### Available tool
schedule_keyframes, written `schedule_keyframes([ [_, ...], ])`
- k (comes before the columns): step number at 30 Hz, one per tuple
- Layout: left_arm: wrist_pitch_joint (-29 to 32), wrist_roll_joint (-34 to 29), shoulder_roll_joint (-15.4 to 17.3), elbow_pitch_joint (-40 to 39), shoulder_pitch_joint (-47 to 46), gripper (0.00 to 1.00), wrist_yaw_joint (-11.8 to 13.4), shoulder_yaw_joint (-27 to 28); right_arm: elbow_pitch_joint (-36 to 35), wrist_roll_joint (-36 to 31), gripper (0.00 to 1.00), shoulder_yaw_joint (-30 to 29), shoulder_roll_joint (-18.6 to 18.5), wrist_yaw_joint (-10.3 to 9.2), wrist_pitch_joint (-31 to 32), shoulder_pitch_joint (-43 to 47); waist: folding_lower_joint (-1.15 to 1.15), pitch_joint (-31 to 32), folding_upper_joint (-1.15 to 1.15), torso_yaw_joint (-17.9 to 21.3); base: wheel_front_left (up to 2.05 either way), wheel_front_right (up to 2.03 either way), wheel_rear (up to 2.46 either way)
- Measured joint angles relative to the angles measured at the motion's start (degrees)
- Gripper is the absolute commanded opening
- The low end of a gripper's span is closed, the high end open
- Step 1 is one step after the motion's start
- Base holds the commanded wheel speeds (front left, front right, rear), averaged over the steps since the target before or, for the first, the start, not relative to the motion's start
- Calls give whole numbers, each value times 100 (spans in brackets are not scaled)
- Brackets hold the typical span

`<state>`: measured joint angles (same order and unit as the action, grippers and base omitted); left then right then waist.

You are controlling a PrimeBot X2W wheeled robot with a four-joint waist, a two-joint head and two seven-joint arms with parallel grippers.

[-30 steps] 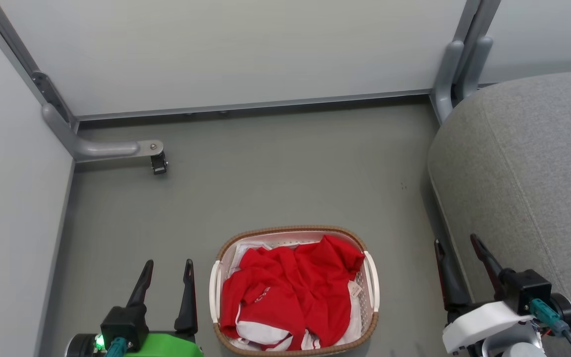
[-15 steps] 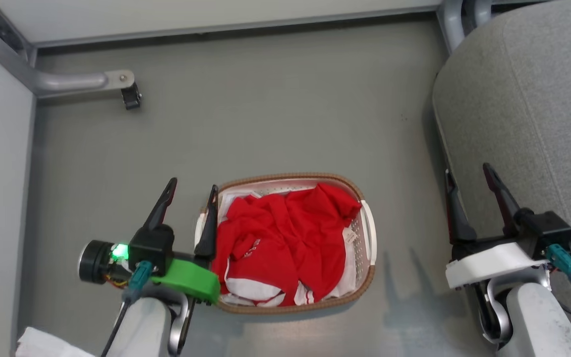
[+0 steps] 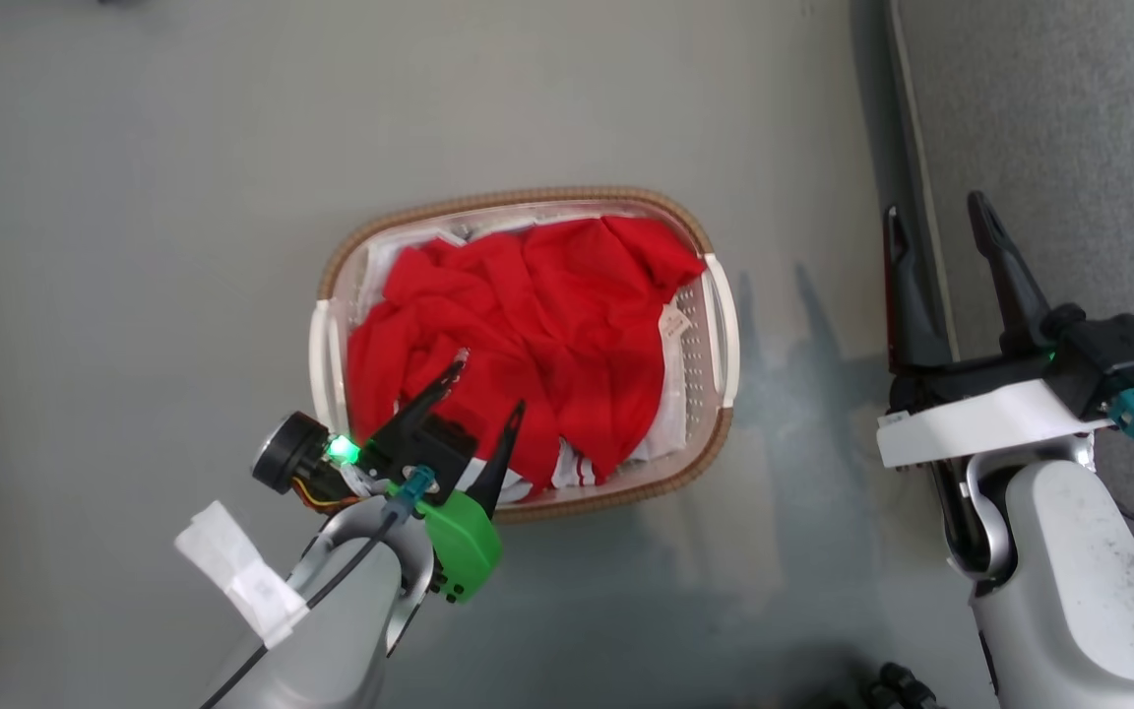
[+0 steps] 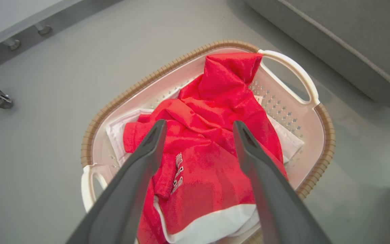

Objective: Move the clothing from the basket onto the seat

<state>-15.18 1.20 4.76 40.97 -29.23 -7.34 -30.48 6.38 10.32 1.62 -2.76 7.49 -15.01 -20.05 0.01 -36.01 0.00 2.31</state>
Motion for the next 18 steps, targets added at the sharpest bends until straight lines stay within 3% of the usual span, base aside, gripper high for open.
schedule_keyframes([
  [12,41,474,141,1386,-667,100,-4,-1363,-125,356,100,137,-2,0,0,-291,0,-814,0,502,0,0,0],
  [18,274,632,196,1883,-935,100,-4,-1557,-137,494,100,201,-2,0,0,-294,0,-1007,0,745,0,0,0],
])
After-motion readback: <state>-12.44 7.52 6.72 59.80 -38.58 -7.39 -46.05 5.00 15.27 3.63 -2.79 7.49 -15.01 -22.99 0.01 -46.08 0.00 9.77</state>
